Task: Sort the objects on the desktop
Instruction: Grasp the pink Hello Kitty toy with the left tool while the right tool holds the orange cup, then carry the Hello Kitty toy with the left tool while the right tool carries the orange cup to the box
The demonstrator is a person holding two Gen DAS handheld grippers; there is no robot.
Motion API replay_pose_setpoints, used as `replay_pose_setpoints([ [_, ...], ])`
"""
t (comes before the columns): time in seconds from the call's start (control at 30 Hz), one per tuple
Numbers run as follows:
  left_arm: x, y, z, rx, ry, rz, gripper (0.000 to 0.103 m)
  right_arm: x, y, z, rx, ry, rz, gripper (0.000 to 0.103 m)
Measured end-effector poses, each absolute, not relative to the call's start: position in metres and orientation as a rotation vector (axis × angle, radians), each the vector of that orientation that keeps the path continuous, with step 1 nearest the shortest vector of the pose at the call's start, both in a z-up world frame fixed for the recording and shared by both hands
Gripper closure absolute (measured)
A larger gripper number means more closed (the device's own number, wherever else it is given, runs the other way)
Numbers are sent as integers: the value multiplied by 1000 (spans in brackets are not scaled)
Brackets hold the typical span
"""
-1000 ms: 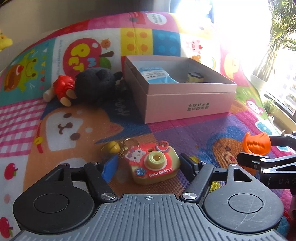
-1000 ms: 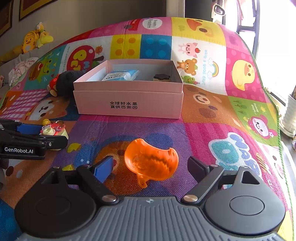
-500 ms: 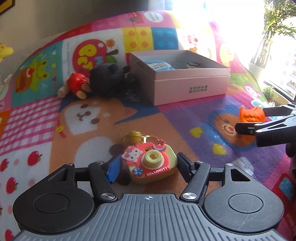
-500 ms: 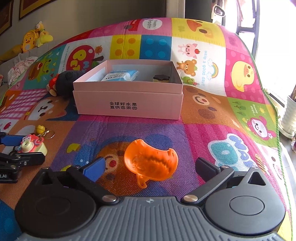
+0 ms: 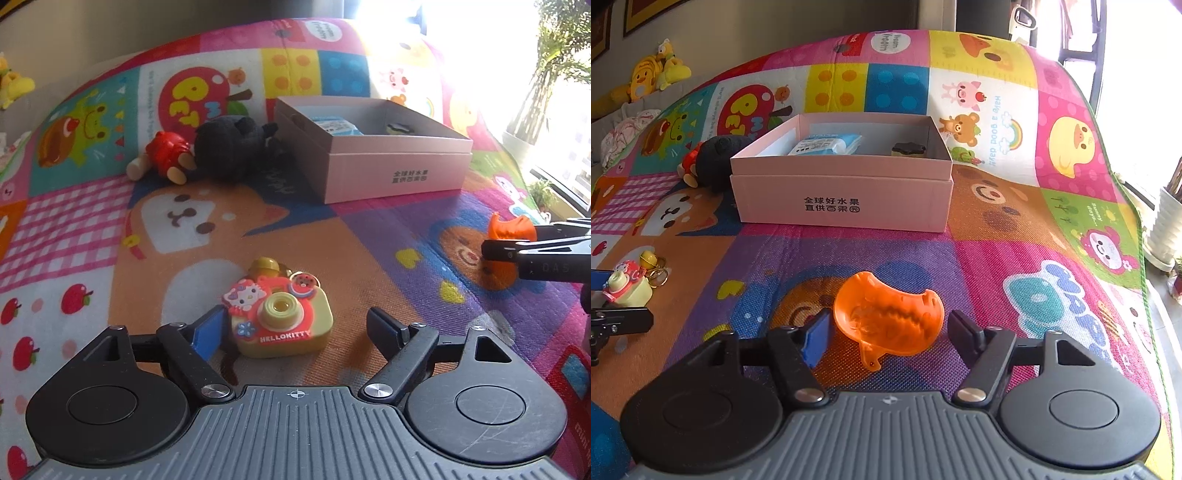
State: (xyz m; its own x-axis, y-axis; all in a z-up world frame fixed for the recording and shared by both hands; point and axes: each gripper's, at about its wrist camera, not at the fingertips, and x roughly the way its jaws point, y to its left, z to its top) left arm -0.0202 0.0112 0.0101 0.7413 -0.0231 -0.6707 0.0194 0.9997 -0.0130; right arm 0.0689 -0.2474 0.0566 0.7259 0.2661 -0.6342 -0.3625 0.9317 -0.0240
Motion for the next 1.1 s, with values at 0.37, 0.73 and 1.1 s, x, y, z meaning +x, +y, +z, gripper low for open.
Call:
replay_pose_setpoints([
  [0.37, -25, -2, 20, 34, 735, -65, 42, 67, -248, 59, -154, 679, 345, 46],
  [0.73, -14, -34, 99, 173, 506, -176, 42, 49, -280, 160, -66, 539, 470, 47],
  [1.1, 127, -83, 144, 257, 331, -231, 42, 54, -296, 186, -61, 444, 492, 47],
])
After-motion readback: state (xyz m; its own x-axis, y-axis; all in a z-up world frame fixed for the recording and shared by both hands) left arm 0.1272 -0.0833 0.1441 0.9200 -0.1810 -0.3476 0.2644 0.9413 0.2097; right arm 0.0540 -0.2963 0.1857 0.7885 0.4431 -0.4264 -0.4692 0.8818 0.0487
